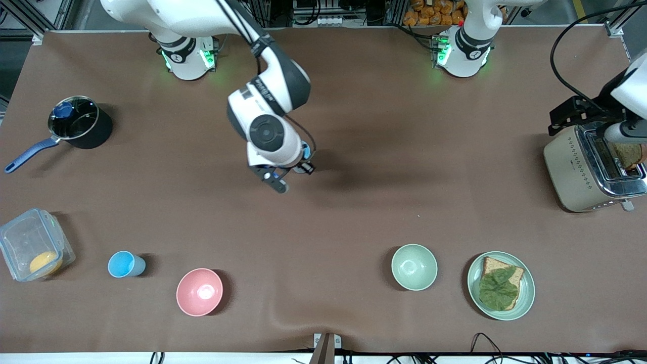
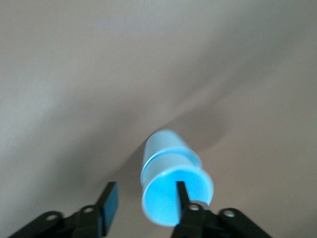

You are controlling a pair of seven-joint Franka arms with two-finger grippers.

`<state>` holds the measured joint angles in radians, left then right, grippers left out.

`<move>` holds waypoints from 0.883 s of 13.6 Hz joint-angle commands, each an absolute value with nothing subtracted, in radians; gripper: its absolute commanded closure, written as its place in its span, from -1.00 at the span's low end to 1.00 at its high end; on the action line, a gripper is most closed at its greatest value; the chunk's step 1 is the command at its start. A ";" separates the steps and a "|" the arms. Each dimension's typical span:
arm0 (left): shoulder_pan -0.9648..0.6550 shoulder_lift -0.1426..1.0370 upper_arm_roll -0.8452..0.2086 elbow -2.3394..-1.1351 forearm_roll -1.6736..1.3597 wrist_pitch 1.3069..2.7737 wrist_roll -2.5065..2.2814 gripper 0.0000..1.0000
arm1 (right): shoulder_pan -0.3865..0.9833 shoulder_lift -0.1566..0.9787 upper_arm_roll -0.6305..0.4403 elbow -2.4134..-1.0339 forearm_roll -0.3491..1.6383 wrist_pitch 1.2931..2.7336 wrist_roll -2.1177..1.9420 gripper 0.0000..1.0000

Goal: Stack blue cups with both arms

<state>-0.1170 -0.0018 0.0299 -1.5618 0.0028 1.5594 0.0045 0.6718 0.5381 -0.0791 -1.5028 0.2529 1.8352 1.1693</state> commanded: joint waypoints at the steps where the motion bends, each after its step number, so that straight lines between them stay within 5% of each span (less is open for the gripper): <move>1: -0.124 -0.017 0.012 -1.574 -0.009 1.546 -0.009 -1.00 | 0.504 0.459 -0.068 -1.514 0.253 1.702 0.931 -1.00; 6: -0.126 -0.011 -0.011 -1.577 -0.009 1.543 -0.067 -1.00 | 0.248 0.402 -0.069 -1.514 0.241 1.546 0.508 -1.00; 12: -0.121 -0.023 -0.032 -1.571 -0.008 1.514 -0.138 -1.00 | -0.004 0.333 -0.069 -1.525 0.078 1.542 -0.085 -1.00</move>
